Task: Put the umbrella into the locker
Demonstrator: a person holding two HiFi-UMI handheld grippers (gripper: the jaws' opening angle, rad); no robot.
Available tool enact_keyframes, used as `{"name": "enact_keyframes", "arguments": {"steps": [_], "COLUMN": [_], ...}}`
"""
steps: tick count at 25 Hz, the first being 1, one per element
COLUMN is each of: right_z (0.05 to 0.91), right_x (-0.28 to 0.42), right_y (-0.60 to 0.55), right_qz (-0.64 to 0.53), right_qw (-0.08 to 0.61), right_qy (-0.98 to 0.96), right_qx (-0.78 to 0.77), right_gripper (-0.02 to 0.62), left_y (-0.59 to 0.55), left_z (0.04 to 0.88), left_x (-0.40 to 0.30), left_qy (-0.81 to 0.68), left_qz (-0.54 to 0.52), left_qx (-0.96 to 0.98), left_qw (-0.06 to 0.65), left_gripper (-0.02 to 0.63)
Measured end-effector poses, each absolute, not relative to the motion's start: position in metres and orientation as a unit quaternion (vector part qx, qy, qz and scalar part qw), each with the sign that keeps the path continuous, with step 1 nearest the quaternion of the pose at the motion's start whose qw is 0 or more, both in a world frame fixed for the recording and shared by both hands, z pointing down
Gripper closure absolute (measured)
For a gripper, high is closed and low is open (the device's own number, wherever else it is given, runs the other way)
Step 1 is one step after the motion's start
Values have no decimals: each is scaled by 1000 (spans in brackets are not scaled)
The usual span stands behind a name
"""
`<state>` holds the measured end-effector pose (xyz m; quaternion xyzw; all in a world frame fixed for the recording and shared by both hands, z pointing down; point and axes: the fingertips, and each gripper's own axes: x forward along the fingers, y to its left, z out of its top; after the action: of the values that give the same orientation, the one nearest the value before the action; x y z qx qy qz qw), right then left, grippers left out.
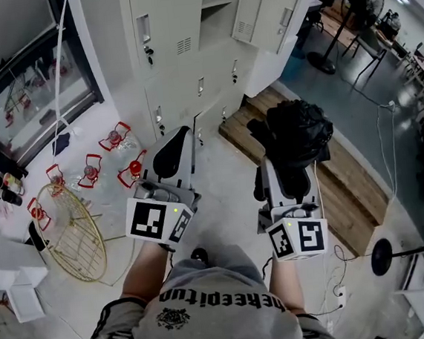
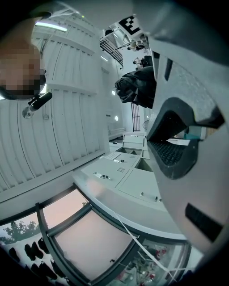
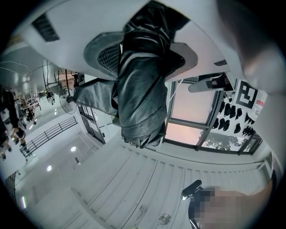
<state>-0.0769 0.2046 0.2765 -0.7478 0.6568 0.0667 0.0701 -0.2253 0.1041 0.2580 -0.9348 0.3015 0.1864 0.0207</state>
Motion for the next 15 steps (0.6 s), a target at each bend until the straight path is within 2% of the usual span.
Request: {"name": "enact_keyframes", "arguments": {"steps": [15], "right_z": [283], "right_x": [-24], "right_y": [122], "right_qz": [64], "right_qw": [73], "right_qy": [669], "right_qx": [-737], "right_gripper": [351], "left_y": [27], "left_z": [263], "left_x": [-175], "left_qy": [318], "left_qz": [181], "left_qx": [-930], "left_qw": [31], "left_gripper": [603]}}
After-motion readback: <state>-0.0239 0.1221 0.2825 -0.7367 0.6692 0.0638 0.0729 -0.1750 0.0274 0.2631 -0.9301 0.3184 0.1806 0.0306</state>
